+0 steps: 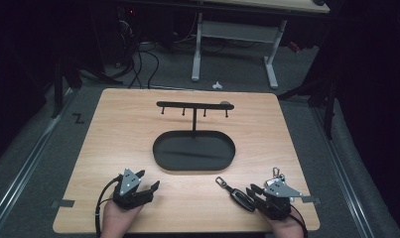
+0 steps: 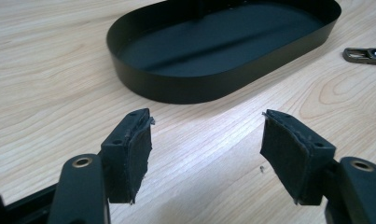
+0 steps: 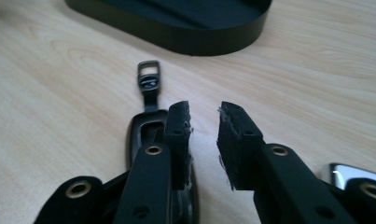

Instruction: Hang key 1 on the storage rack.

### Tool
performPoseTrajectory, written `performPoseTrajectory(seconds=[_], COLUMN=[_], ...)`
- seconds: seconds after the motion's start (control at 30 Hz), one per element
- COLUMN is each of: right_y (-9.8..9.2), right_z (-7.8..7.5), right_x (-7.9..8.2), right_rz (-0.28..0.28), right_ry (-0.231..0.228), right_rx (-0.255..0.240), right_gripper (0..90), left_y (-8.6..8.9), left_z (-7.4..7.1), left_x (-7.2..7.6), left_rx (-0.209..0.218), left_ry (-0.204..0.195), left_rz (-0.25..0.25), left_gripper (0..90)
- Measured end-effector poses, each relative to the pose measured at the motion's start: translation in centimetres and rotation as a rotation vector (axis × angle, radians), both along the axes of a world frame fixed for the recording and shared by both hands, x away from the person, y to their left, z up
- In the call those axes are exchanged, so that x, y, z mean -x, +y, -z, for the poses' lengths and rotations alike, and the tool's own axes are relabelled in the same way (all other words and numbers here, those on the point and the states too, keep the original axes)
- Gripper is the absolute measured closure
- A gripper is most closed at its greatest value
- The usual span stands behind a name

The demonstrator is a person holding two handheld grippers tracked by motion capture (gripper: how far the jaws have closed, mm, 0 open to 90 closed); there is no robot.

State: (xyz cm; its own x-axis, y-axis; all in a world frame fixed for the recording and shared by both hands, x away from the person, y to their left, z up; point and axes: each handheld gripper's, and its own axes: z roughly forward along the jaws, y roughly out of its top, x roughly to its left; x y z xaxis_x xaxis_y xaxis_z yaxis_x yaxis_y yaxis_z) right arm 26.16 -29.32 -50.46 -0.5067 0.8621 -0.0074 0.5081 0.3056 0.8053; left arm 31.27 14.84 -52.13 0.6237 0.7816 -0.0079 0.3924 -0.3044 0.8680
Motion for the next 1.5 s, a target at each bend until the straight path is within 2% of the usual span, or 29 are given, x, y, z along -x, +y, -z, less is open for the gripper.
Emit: performPoseTrajectory(seconds=[0.23,0.33,0.4,0.43,0.5,0.6,0.67,0.7,0.73,0.8,0.9,0.93,0.97,1.0,1.03,1.1,1.13,1.17,1.2,1.23,1.33,1.37,1.4,1.43,1.47,1.5], right_y=[-0.4,-0.3,0.2,0.2,0.5,0.6,0.4,0.3,0.3,0.3,0.0,0.0,0.0,0.0,0.1,0.1,0.2,0.2,0.3,0.3,0.7,0.7,0.9,0.9,1.2,1.2], right_z=[0.0,-0.2,-0.4,-0.4,-0.6,-0.9,-1.1,-1.3,-1.3,-1.7,-2.2,-2.4,-2.4,-2.7,-2.8,-2.9,-3.1,-3.1,-3.2,-3.2,-3.5,-3.5,-3.8,-3.8,-4.0,-4.0], right_x=[-0.9,-1.3,-1.8,-1.8,-2.1,-2.7,-2.9,-3.3,-3.3,-3.5,-4.2,-4.8,-4.8,-5.2,-5.4,-5.6,-5.9,-5.9,-6.1,-6.1,-6.7,-6.7,-7.1,-7.1,-7.4,-7.4], right_rz=[0.027,0.036,0.032,0.032,0.027,0.049,0.059,0.065,0.065,0.077,0.088,0.086,0.086,0.091,0.095,0.091,0.09,0.09,0.081,0.081,0.066,0.066,0.052,0.052,0.032,0.032], right_ry=[0.002,0.029,0.065,0.065,0.074,0.097,0.12,0.155,0.155,0.175,0.222,0.247,0.247,0.266,0.279,0.292,0.314,0.314,0.342,0.342,0.406,0.406,0.438,0.438,0.47,0.47], right_rx=[0.006,0.001,0.0,0.0,0.019,0.045,0.064,0.085,0.085,0.123,0.148,0.198,0.198,0.227,0.23,0.238,0.267,0.267,0.287,0.287,0.327,0.327,0.353,0.353,0.38,0.38], right_gripper=[63.0,59.0,56.4,56.4,56.4,55.2,53.3,52.7,52.7,51.5,48.6,46.6,46.6,45.6,44.4,43.4,43.2,43.2,41.8,41.8,40.4,40.4,39.5,39.5,38.3,38.3], left_y=[0.9,1.2,1.2,1.2,1.2,1.2,1.3,1.3,1.3,1.3,1.1,1.0,1.0,0.9,0.9,0.9,0.9,0.9,1.0,1.0,1.2,1.2,1.2,1.2,1.2,1.2], left_z=[0.0,0.0,-0.1,-0.1,-0.1,-0.2,-0.2,-0.1,-0.1,0.0,-0.1,-0.2,-0.2,-0.4,-0.4,-0.5,-0.5,-0.5,-0.6,-0.6,-0.6,-0.6,-0.6,-0.6,-0.6,-0.6], left_x=[0.2,0.5,0.7,0.7,0.7,0.7,0.6,0.6,0.5,0.4,0.4,0.4,0.5,0.5,0.4,0.4,0.4,0.4,0.4,0.4,0.3,0.3,0.3,0.3,0.3,0.3], left_rx=[0.006,0.008,0.008,0.008,0.004,0.004,0.005,0.011,0.014,0.016,0.021,0.02,0.023,0.032,0.037,0.038,0.038,0.038,0.04,0.04,0.048,0.048,0.047,0.047,0.047,0.045], left_ry=[0.002,0.004,0.002,0.002,-0.004,-0.006,-0.005,-0.003,-0.001,0.002,-0.001,-0.007,-0.007,-0.01,-0.012,-0.012,-0.016,-0.016,-0.015,-0.015,-0.016,-0.016,-0.016,-0.016,-0.016,-0.016], left_rz=[-0.017,-0.025,-0.032,-0.032,-0.033,-0.03,-0.029,-0.029,-0.028,-0.026,-0.016,-0.012,-0.01,-0.003,0.0,0.003,0.005,0.005,0.006,0.006,0.002,0.002,0.001,0.001,0.002,0.002], left_gripper=[33.7,33.7,33.7,33.7,33.6,33.8,33.8,33.7,33.7,33.5,33.2,33.1,33.1,33.0,33.0,32.8,32.8,32.8,32.8,32.8,32.9,32.8,32.9,32.9,32.9,32.9])
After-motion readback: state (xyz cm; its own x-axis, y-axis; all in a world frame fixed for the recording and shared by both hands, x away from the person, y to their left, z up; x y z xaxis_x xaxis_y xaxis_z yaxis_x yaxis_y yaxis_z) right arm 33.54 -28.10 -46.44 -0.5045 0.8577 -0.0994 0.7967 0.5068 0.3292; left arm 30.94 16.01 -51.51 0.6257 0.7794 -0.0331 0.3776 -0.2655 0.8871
